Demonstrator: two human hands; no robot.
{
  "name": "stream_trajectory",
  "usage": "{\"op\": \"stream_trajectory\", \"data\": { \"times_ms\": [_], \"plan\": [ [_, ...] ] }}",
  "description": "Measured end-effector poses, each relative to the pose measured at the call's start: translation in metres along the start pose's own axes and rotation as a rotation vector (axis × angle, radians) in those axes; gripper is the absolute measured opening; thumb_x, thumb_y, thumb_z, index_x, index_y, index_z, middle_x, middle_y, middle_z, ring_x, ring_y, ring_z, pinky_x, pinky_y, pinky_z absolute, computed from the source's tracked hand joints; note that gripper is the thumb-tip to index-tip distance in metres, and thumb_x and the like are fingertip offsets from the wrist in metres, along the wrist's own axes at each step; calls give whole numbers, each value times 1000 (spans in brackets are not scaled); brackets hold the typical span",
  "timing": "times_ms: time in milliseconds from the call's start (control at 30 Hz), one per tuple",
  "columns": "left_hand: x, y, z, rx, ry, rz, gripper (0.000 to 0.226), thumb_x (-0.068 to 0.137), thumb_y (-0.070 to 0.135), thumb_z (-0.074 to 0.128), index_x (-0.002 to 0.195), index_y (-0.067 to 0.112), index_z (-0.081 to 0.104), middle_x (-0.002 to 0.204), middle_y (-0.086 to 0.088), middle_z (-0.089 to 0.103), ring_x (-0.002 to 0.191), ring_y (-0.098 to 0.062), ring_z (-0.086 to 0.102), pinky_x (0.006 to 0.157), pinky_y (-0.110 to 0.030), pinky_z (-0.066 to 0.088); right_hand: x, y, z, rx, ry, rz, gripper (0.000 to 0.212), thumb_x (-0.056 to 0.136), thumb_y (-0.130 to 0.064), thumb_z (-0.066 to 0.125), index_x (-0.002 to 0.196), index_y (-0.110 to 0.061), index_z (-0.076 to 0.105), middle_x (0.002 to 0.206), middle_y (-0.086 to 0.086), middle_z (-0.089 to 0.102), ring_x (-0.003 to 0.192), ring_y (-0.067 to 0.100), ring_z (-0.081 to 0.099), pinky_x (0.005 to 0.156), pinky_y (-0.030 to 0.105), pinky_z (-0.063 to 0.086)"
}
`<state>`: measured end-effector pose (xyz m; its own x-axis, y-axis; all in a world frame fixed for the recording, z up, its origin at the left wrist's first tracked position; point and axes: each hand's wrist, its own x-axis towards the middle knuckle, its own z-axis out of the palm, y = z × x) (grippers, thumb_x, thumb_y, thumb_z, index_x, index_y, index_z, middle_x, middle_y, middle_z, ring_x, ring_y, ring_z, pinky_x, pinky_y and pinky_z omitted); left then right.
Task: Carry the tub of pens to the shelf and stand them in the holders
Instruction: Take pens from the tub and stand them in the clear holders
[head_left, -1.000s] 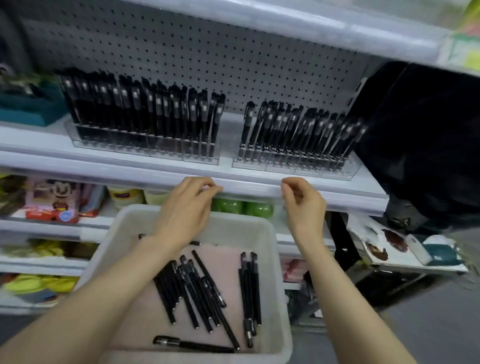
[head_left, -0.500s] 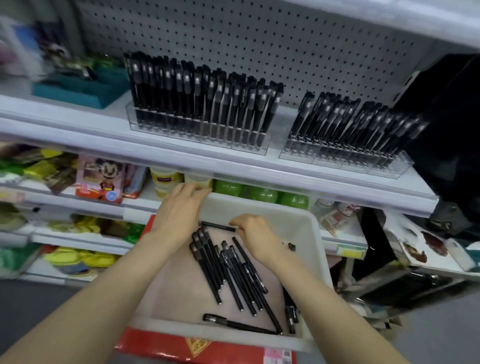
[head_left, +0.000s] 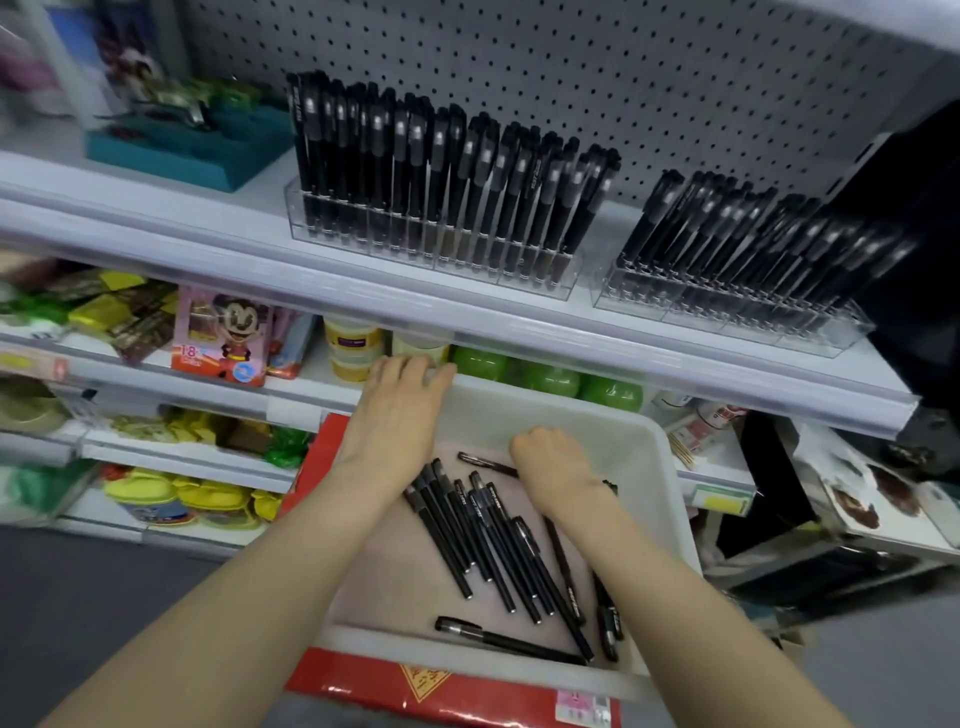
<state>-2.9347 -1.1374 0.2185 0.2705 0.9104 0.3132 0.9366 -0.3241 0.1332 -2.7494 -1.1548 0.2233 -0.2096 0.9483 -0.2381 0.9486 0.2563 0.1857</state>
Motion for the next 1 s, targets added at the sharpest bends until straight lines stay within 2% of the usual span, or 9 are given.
{"op": "stream_trajectory", "data": {
  "times_ms": [67,133,367,467,567,667,800,933,1000],
  "plan": [
    [0,0,-2,3,6,-1,75,77,-5,58,146,17,39,133,-10,48,126,-33,38,112,-44,29,-3,10,1,1,-24,36,33,88,9,50,117,-2,63,120,19,62,113,35,60,89,38,49],
    [-1,1,-3,9,8,2,75,76,-5,58,146,17,39,133,-10,49,126,-32,38,112,-43,30,-4,9,3,51,-3,23,29,88,5,53,111,-6,66,114,17,64,106,34,62,83,36,49],
    [-3,1,-4,33,-21,11,76,72,-4,65,143,15,44,129,-11,52,122,-34,42,109,-47,35,-4,18,8,364,70,13,22,85,-4,55,98,-15,69,100,10,69,95,31,63,79,33,50],
    [-2,1,-3,52,-43,14,75,73,-1,69,142,15,46,128,-11,53,121,-33,44,107,-47,38,-12,41,-9,608,184,48,13,86,-12,65,97,-17,68,89,0,68,85,20,62,79,29,51],
    [-1,4,-6,116,-73,19,76,70,1,73,141,13,46,128,-12,55,119,-33,47,105,-46,40,-23,68,-32,759,351,27,21,87,-17,68,108,-19,64,88,-6,65,76,14,62,76,31,54],
    [4,17,-13,139,-78,51,72,67,3,77,134,12,53,125,-11,57,114,-31,52,95,-44,49,-35,100,-55,973,441,48,19,88,-16,68,103,-28,62,84,-1,68,66,13,62,67,30,57],
    [28,61,-27,68,-4,164,61,61,-1,82,118,13,65,114,-7,64,101,-26,61,77,-39,58,-56,145,-81,1099,614,87,24,89,-15,68,89,-37,58,81,1,66,74,17,62,61,29,57],
    [61,125,-44,-42,120,296,50,65,-4,80,111,13,70,105,-4,66,93,-22,61,63,-30,54,-76,189,-91,1133,758,138,13,94,-16,63,88,-27,59,85,12,68,76,23,65,56,22,54],
    [79,157,-50,-82,144,342,53,67,-5,76,116,13,67,110,-4,64,98,-23,59,64,-32,53,-84,210,-91,1141,821,180,8,94,-16,63,89,-22,60,83,10,67,78,22,66,58,24,56]
  ]
}}
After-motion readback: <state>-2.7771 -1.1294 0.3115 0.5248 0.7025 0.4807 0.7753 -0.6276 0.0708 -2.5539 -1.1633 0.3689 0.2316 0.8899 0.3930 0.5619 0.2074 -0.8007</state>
